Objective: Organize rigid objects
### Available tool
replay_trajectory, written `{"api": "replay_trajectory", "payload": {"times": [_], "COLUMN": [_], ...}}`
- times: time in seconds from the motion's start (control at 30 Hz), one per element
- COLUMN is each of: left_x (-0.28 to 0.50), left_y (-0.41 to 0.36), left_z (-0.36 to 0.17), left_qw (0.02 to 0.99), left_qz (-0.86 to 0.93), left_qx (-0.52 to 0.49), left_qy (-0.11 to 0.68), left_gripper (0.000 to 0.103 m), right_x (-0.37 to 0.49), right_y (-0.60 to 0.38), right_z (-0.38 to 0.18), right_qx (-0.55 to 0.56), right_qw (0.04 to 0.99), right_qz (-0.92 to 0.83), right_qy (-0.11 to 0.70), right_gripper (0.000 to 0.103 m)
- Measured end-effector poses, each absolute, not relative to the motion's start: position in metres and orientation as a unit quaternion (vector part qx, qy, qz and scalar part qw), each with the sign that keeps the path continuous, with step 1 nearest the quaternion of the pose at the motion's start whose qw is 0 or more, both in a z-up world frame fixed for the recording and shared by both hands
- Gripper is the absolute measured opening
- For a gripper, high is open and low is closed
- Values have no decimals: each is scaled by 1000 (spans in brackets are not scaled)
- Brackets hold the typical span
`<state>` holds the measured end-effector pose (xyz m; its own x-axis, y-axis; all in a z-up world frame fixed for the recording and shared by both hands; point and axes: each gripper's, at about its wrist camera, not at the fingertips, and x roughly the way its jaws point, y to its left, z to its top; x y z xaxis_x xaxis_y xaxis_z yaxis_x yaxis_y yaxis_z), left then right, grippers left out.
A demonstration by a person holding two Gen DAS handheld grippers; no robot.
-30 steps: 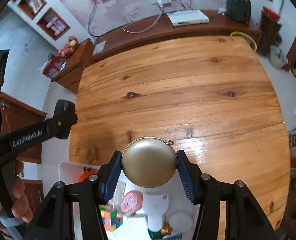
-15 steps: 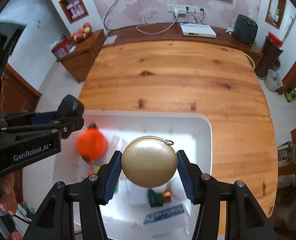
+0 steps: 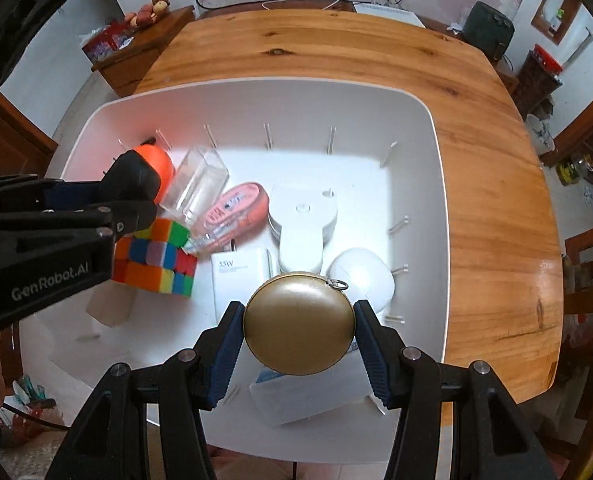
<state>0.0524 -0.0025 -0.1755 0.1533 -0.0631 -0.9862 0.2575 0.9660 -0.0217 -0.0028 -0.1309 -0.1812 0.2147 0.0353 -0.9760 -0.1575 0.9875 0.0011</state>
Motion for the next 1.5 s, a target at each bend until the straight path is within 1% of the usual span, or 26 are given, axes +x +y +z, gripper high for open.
{"api": "replay_trajectory", "payload": {"times": [0.13, 0.5, 0.53, 0.57, 0.6, 0.63, 0.73, 0.77, 0.8, 1.0, 1.5], "left_x": [47, 45, 44, 44, 43, 42, 39, 38, 37, 26, -4], "left_y": [-10, -10, -10, -8, -7, -6, -3, -2, -1, 5, 9], "left_z": [-178, -187, -188, -188, -187, -185, -178, -175, -173, -151, -94], "left_qw": [759, 751, 749, 749, 750, 753, 763, 765, 767, 783, 819], "left_qz": [-114, -118, -119, -119, -118, -116, -115, -113, -111, -113, -123], "left_qx": [87, 78, 75, 71, 68, 66, 61, 61, 61, 55, 29], "left_qy": [635, 645, 647, 648, 647, 644, 634, 632, 629, 609, 560], "left_gripper": [45, 47, 52, 63, 67, 73, 76, 80, 81, 81, 83], "right_x": [-7, -10, -11, -12, -13, -14, -18, -19, -20, -29, -55], "right_y": [-128, -121, -121, -121, -120, -120, -118, -117, -116, -113, -131], "right_z": [-187, -196, -195, -194, -193, -191, -185, -183, -180, -165, -104], "right_qx": [-61, -90, -89, -88, -89, -89, -91, -91, -91, -89, -44], "right_qw": [775, 775, 777, 777, 779, 781, 788, 790, 792, 805, 852], "right_qz": [60, 56, 58, 59, 58, 58, 57, 57, 55, 48, 15], "right_qy": [626, 623, 621, 620, 618, 615, 607, 604, 601, 584, 522], "right_gripper": [56, 57, 57, 61, 65, 66, 66, 66, 66, 66, 66]}}
